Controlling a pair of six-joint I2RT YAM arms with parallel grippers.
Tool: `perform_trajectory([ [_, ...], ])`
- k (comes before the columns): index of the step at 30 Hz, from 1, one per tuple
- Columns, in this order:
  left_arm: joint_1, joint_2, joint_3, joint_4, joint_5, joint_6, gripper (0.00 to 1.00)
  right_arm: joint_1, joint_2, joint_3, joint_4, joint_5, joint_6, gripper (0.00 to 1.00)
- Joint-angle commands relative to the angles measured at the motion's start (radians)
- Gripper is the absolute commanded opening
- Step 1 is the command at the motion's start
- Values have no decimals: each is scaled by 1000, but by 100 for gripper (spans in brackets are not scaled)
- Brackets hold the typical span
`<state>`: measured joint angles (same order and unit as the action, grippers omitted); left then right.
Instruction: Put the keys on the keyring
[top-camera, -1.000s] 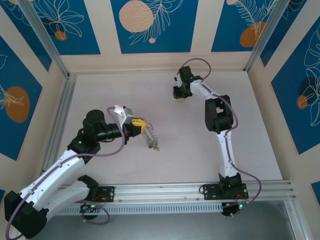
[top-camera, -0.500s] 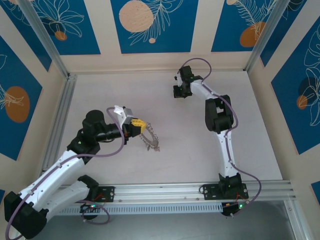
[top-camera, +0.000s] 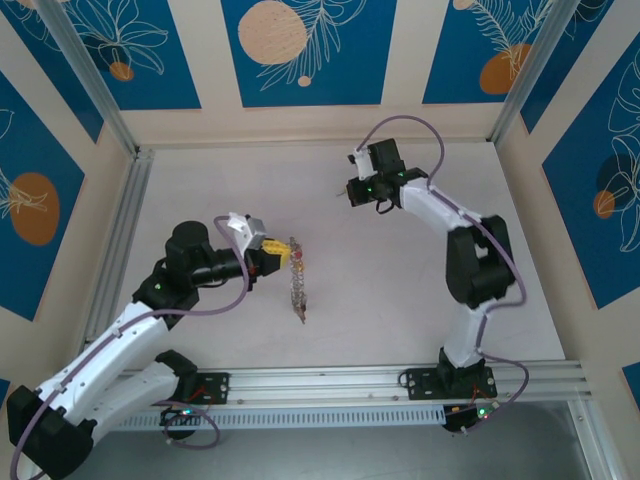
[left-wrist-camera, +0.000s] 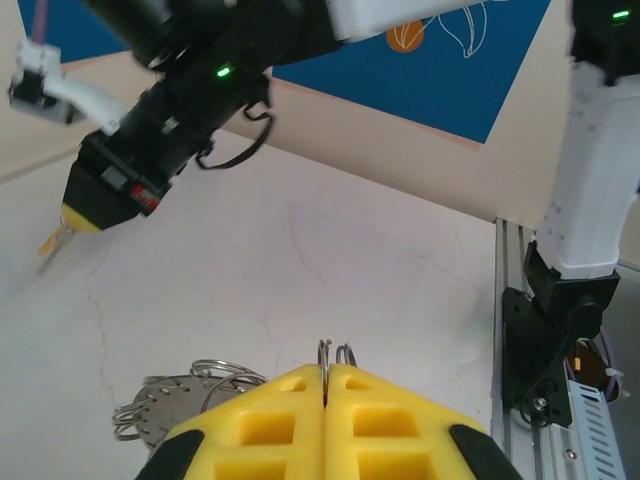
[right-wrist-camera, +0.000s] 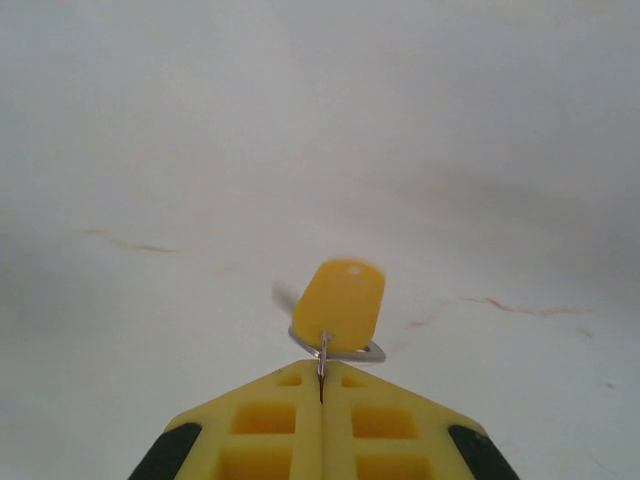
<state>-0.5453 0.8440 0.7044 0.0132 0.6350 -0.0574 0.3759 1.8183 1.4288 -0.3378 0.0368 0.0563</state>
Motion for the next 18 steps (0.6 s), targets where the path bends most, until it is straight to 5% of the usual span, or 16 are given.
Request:
perform_trajectory([
  [1,7,-52,56,-5,-15,29,0,84,-180,-118,77,-31,-90,0],
  [8,-17,-116,89,-77,-34,54,0,269,-562,-324,100,-70,-214,0],
  [13,-63,-129,132,-162,-46,106,0,390,-826,-452,131,-257,-294,0],
  [18,-128,-112,164,-194,65,162,0,457,-957,-501,109,-359,-312,0],
])
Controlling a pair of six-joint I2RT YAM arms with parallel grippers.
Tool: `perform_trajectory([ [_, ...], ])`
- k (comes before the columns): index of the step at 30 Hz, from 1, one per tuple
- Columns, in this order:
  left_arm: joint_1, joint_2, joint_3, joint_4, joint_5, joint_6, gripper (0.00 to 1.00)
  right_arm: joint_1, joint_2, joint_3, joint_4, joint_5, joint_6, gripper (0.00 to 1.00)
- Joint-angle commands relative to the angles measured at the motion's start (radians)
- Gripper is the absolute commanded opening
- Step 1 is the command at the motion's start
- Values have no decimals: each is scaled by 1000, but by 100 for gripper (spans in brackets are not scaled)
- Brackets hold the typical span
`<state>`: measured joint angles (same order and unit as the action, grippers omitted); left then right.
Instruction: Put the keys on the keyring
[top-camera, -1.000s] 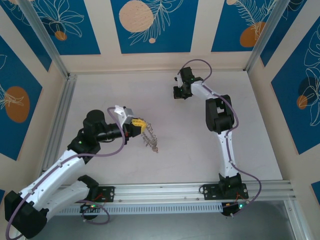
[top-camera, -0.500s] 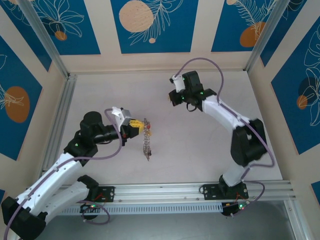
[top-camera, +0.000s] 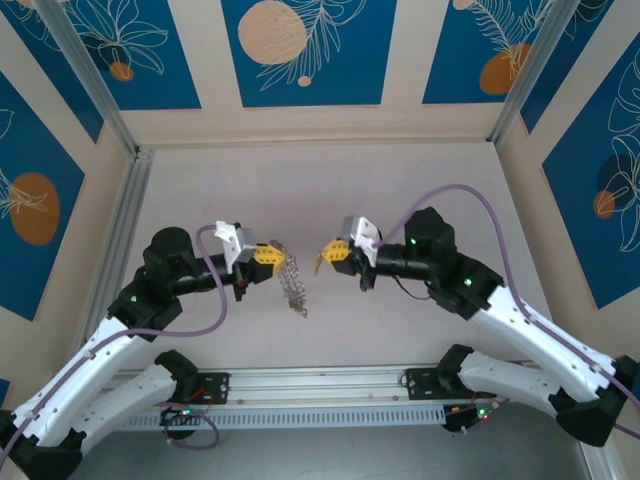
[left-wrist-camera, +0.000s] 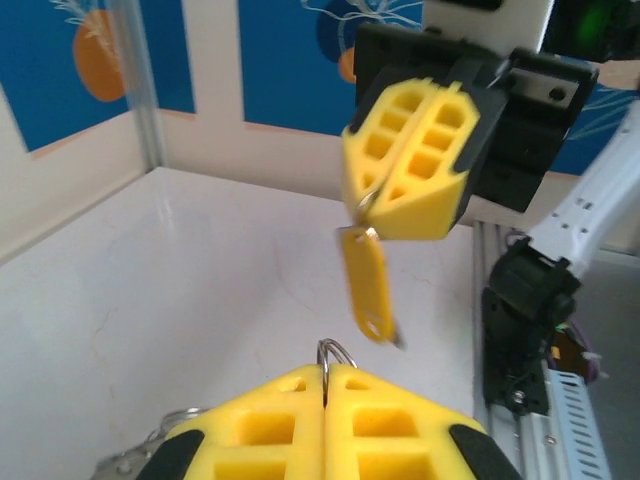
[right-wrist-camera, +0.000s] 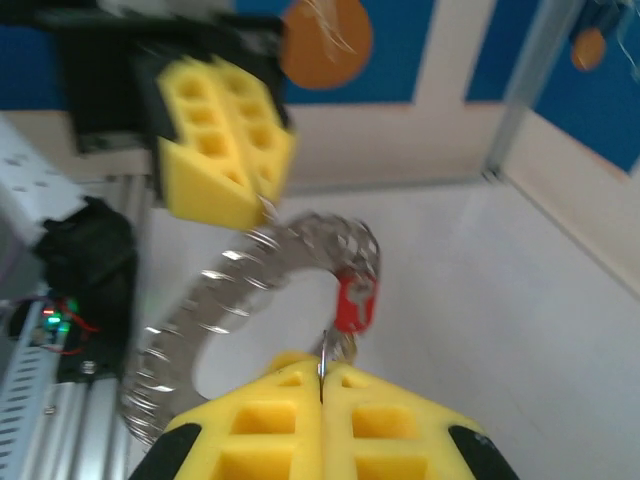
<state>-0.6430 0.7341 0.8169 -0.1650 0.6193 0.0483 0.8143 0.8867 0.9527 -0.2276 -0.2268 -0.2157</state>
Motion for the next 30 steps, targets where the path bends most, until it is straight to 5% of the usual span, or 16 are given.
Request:
perform_trajectory([
  [1,-43,10,64,-31,117,71,0,27,-35,-28,-9,-103,-46,0],
  [13,-76,120,189,-246,252,214,0,84,-47,-46,-12,-159,-83,0],
  [30,-93,139,200,-283,266,236,0,199,-5,-26,3,48,-111,0],
])
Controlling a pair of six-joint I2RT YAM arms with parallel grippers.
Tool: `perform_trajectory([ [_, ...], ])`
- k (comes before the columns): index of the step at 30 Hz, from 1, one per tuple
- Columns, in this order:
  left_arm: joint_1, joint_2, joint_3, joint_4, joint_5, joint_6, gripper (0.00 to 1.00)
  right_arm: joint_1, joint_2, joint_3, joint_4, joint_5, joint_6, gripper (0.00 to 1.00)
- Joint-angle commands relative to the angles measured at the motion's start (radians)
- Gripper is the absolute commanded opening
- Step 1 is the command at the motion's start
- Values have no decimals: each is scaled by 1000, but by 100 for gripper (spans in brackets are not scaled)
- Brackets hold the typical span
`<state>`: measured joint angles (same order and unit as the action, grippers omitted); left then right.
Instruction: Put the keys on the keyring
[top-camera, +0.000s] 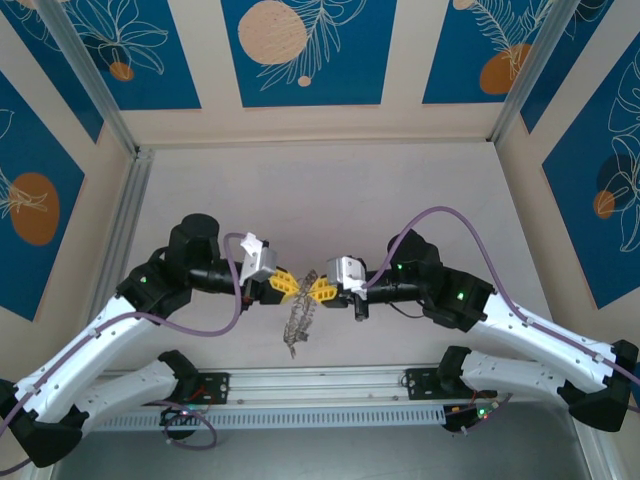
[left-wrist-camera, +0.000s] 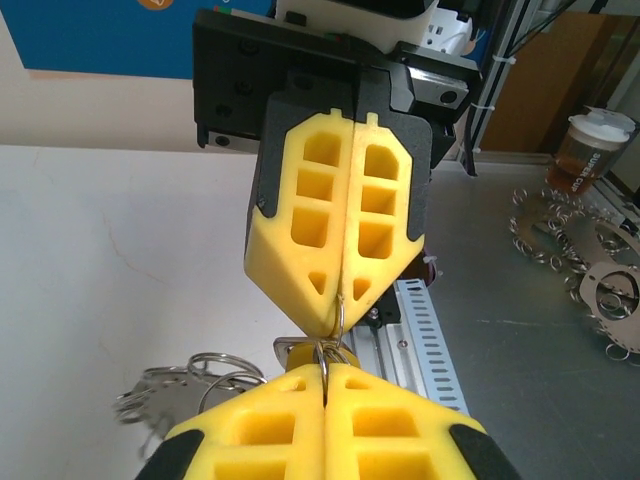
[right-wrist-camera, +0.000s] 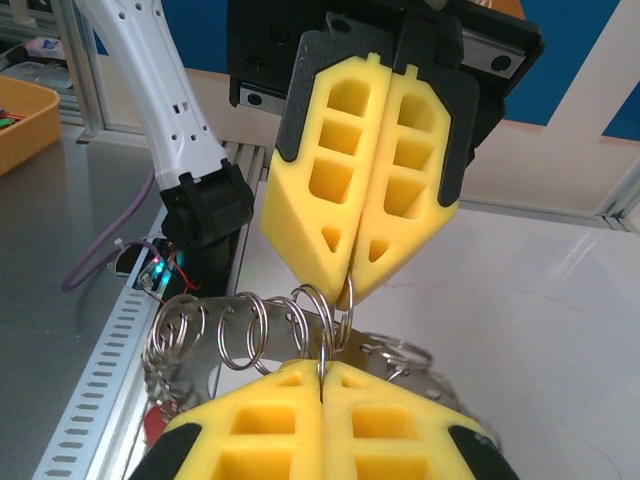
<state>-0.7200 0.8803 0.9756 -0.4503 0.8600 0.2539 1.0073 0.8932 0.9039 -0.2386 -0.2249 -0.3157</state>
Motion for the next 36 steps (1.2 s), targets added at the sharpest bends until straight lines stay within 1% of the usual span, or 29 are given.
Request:
perform_trajectory([
  [1,-17,-6,41,2,21,31,0,8,-11,23,18,57,-8,0],
  [4,-19,-1,44,-8,9,36,0,12,-11,15,42,95,4,0],
  [9,-22,2,45,-13,1,41,0,22,-11,5,65,94,4,0],
  [14,-22,1,44,-13,-5,42,0,31,-55,-8,80,80,3,0],
  [18,-22,3,44,-13,-7,45,0,32,-68,-5,66,98,-2,0],
  [28,-24,-4,41,-5,-17,42,0,42,-1,4,47,120,-16,0],
  [36,-24,-3,41,-7,-27,42,0,46,-5,-2,35,112,-19,0],
])
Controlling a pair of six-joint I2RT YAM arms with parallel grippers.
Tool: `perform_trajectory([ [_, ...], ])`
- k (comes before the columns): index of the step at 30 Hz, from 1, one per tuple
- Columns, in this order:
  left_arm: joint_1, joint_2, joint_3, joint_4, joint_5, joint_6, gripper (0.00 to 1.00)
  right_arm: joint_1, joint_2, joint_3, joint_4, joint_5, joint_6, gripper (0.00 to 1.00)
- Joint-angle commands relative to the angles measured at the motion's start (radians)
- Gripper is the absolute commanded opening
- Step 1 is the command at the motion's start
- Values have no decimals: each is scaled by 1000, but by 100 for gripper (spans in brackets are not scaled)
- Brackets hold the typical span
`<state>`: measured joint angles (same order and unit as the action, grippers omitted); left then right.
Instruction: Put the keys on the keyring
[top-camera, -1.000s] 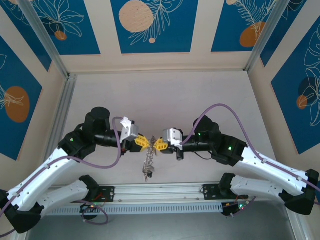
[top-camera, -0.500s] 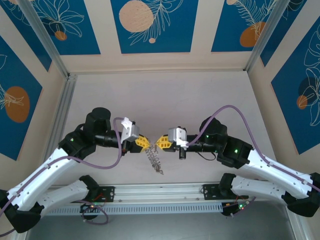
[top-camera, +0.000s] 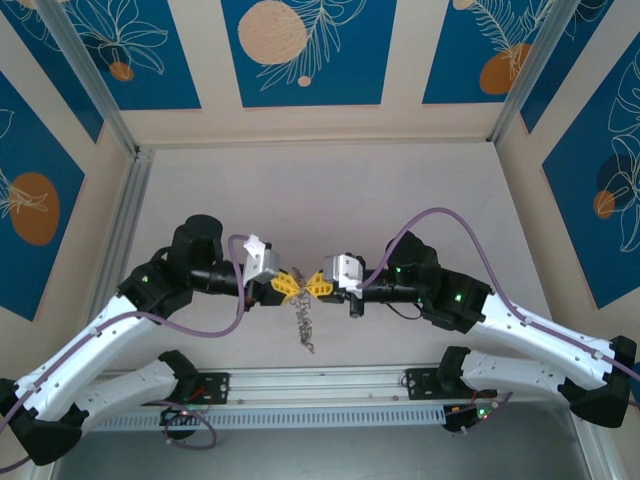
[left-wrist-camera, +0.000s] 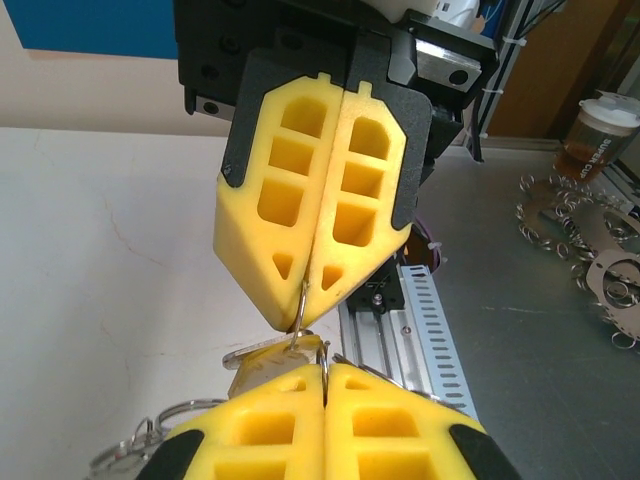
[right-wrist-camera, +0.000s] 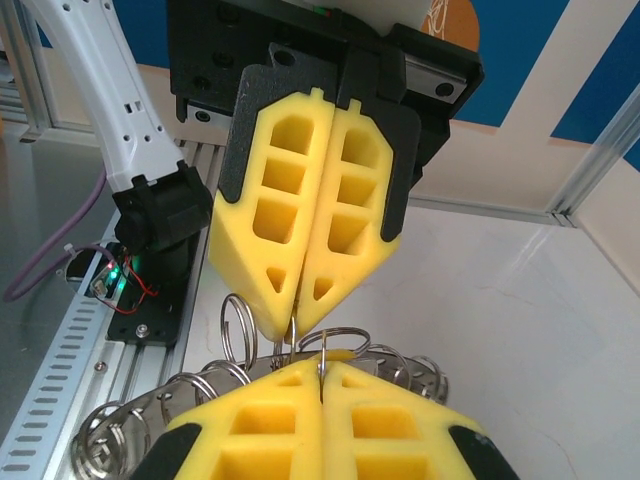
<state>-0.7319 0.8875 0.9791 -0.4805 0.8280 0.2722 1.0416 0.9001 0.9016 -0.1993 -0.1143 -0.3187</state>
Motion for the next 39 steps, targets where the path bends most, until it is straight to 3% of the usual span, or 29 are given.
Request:
perform_trajectory([
  [1,-11,-10,38,24,6,23,0,13,-15,-3,-5,-2,-16,0],
  [39,-11,-12,36,32,-15,22,0,38,-47,-32,-1,85,7,0],
])
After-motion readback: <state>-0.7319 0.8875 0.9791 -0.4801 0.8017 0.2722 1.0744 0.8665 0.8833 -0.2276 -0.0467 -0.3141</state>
